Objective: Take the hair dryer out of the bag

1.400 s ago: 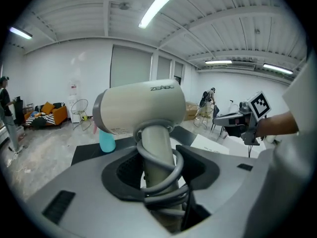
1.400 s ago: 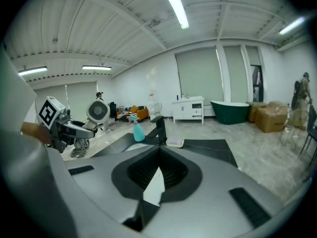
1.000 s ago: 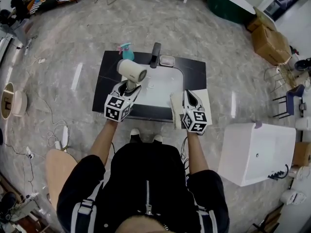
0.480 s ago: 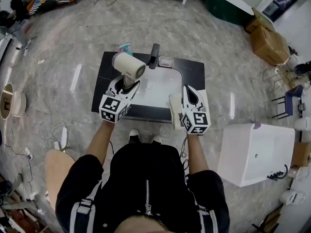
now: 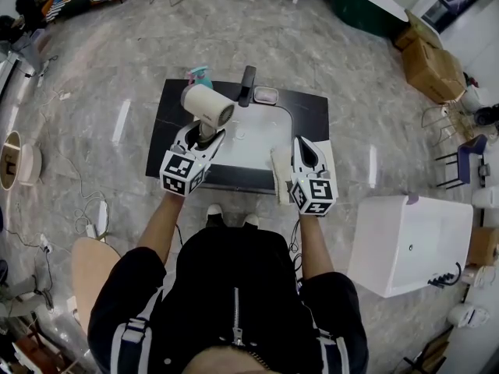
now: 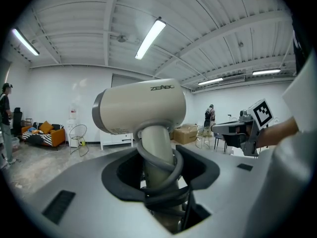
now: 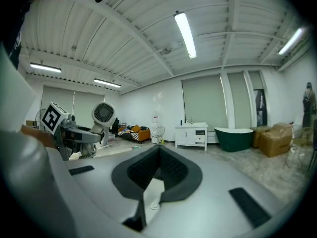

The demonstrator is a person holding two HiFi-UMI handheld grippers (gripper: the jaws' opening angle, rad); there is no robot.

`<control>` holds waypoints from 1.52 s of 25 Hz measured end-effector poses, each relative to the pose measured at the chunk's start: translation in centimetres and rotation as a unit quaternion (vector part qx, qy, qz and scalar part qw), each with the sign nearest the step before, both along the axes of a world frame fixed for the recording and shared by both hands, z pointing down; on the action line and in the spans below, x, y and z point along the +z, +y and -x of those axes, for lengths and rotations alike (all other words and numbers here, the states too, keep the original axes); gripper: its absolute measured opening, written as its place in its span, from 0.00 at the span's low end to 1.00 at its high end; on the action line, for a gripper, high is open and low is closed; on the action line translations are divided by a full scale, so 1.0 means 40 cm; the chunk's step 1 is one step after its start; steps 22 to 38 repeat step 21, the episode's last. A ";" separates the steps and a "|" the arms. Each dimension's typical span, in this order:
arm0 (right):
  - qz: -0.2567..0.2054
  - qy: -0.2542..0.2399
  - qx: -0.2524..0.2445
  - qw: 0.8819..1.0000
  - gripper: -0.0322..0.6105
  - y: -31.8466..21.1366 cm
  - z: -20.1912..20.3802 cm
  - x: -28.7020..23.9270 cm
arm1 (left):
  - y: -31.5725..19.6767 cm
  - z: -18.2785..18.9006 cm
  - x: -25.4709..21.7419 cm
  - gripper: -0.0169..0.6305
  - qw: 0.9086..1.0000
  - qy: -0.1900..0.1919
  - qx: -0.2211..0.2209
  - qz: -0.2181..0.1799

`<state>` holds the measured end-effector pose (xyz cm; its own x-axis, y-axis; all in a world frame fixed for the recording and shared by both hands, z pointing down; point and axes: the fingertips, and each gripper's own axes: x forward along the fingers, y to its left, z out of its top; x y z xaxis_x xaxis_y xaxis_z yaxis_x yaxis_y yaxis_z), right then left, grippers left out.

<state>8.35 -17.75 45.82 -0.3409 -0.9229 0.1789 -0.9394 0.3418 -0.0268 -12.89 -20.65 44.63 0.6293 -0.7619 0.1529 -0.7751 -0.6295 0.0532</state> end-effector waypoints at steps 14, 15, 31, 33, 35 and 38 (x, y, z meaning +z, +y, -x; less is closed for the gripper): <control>0.016 -0.006 0.006 1.000 0.06 0.003 -0.014 0.032 | 0.008 -0.026 0.066 0.36 0.999 -0.008 0.011 0.031; 0.017 -0.007 0.007 1.000 0.06 0.002 -0.016 0.035 | 0.007 -0.029 0.070 0.36 0.999 -0.008 0.012 0.032; 0.024 -0.010 0.010 1.000 0.06 -0.001 -0.028 0.056 | 0.008 -0.046 0.096 0.36 0.999 -0.012 0.017 0.043; 0.024 -0.010 0.010 1.000 0.06 -0.001 -0.028 0.056 | 0.008 -0.046 0.096 0.36 0.999 -0.012 0.017 0.043; 0.024 -0.010 0.010 1.000 0.06 -0.001 -0.028 0.056 | 0.008 -0.046 0.096 0.36 0.999 -0.012 0.017 0.043; 0.024 -0.010 0.010 1.000 0.06 -0.001 -0.028 0.056 | 0.008 -0.046 0.096 0.36 0.999 -0.012 0.017 0.043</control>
